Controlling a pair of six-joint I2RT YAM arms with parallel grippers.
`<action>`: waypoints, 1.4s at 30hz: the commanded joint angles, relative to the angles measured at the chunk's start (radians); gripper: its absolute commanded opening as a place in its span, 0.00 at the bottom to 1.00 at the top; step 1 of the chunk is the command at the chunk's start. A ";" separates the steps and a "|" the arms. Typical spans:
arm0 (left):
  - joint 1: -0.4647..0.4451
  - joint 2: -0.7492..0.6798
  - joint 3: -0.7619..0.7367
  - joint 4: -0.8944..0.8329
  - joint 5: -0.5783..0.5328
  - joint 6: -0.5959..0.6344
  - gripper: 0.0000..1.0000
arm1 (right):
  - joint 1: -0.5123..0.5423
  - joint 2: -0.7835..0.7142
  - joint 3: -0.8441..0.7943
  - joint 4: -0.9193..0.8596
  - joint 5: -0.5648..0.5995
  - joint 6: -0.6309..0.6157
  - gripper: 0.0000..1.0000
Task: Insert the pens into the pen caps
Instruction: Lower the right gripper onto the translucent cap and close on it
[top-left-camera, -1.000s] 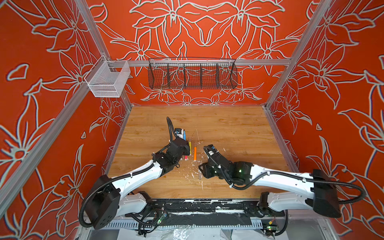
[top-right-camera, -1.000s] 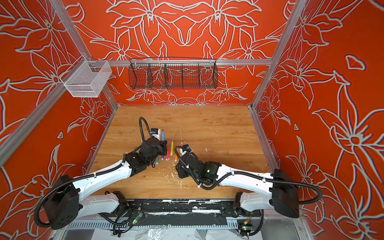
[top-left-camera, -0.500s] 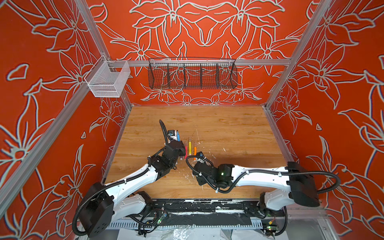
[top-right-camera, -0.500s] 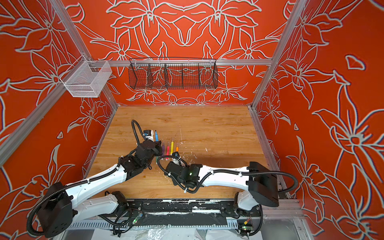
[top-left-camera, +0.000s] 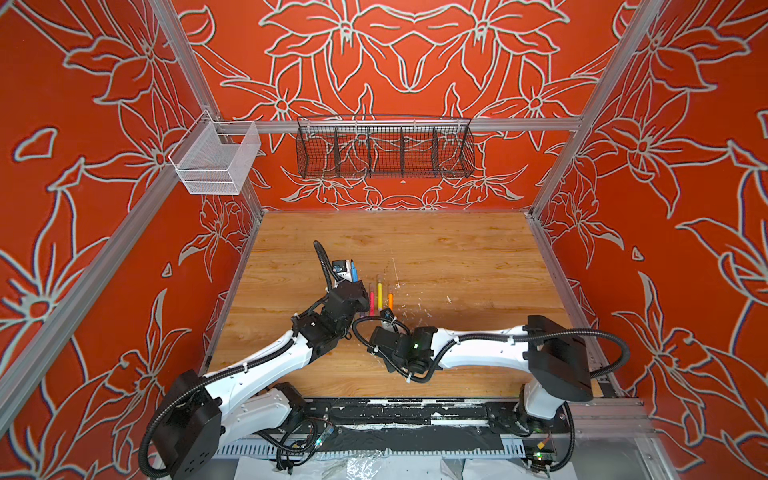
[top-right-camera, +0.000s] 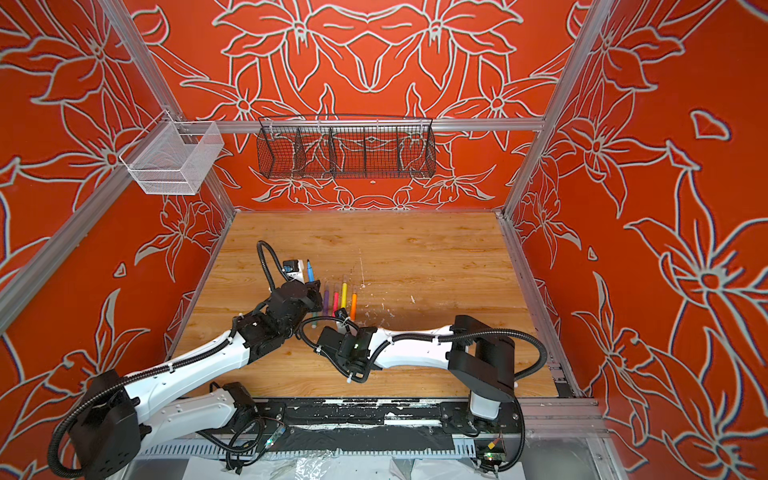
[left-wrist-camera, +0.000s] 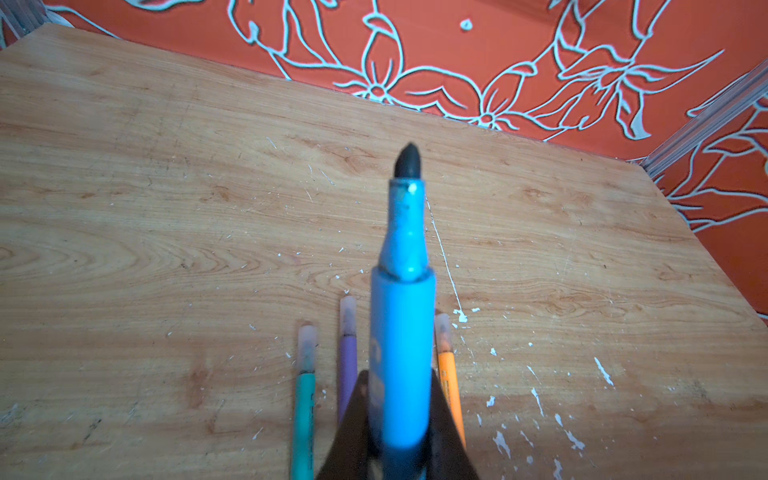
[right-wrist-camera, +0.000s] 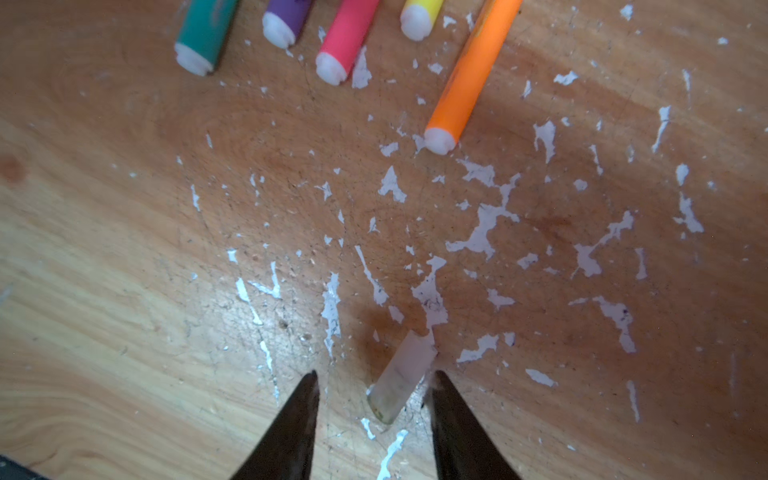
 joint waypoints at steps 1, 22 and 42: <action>0.005 -0.024 -0.016 0.008 -0.026 -0.020 0.00 | 0.003 0.021 0.012 -0.036 0.034 0.031 0.46; 0.005 -0.029 -0.022 0.010 -0.021 -0.025 0.00 | -0.016 0.015 -0.102 -0.001 0.030 0.092 0.27; 0.005 -0.029 -0.020 0.011 -0.017 -0.023 0.00 | -0.040 0.057 -0.106 0.025 -0.002 0.085 0.27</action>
